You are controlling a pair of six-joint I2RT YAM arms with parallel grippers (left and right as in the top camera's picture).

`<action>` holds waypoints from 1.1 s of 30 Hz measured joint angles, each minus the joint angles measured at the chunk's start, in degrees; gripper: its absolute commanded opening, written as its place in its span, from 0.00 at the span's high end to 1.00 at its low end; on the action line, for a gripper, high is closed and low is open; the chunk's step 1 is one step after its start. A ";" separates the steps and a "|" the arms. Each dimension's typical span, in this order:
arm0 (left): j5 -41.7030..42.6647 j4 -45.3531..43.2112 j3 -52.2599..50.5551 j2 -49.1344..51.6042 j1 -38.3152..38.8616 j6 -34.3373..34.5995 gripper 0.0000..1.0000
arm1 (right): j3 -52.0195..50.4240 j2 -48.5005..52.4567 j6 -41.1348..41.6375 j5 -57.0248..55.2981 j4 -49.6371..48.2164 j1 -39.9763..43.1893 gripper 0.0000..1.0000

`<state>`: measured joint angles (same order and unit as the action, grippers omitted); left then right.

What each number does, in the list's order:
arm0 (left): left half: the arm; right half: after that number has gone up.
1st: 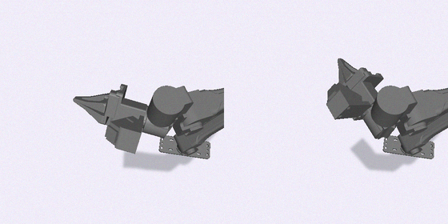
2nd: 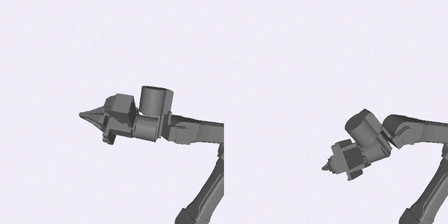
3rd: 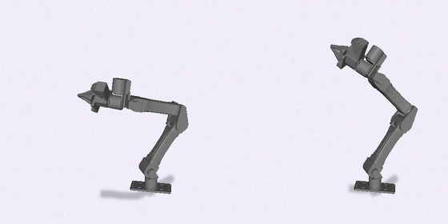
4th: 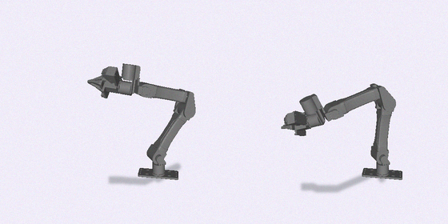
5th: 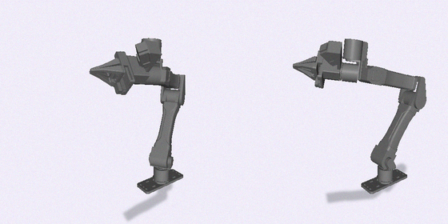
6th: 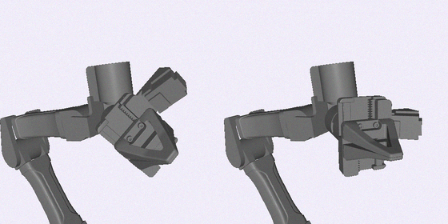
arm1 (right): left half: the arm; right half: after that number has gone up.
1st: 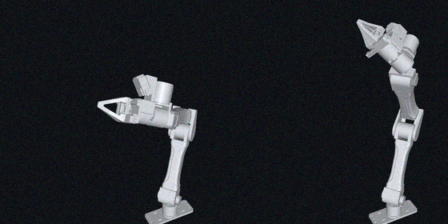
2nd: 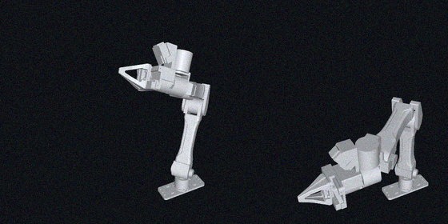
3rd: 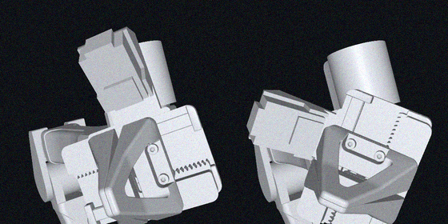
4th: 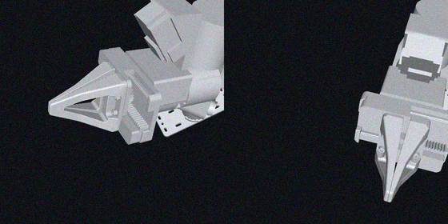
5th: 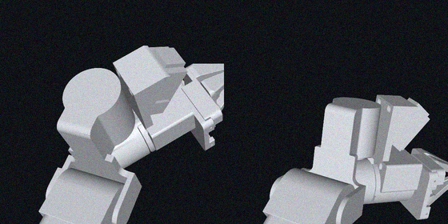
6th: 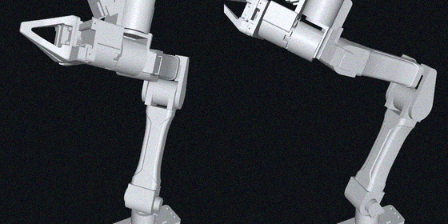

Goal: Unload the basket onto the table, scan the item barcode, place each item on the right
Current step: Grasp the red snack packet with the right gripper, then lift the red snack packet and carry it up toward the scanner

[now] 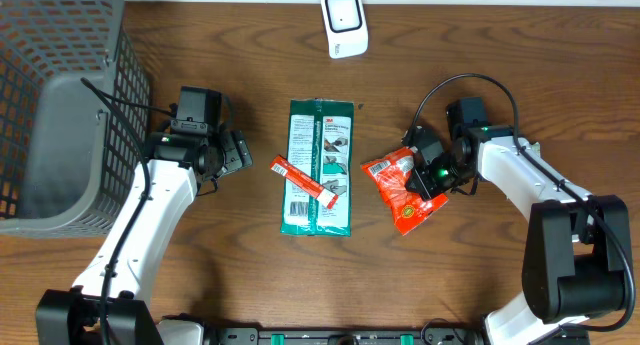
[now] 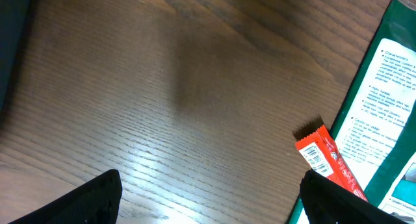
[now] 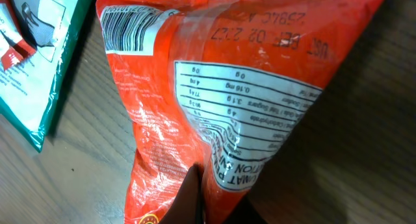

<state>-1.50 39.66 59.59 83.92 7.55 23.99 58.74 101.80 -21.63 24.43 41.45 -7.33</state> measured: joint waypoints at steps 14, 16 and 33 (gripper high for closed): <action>0.00 0.02 0.00 0.00 0.00 0.00 0.12 | 1.55 -0.02 1.92 -0.46 3.58 -0.02 0.99; 0.00 0.00 0.00 0.00 0.00 0.00 0.12 | 3.02 -0.22 3.04 -1.03 5.07 -0.02 0.99; 0.00 0.02 0.00 0.00 0.00 -0.02 0.11 | 22.21 -9.40 6.01 -3.96 20.85 -0.02 0.99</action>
<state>-1.50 39.68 59.59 83.92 7.55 23.97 80.95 92.40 -15.62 20.47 62.30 -7.35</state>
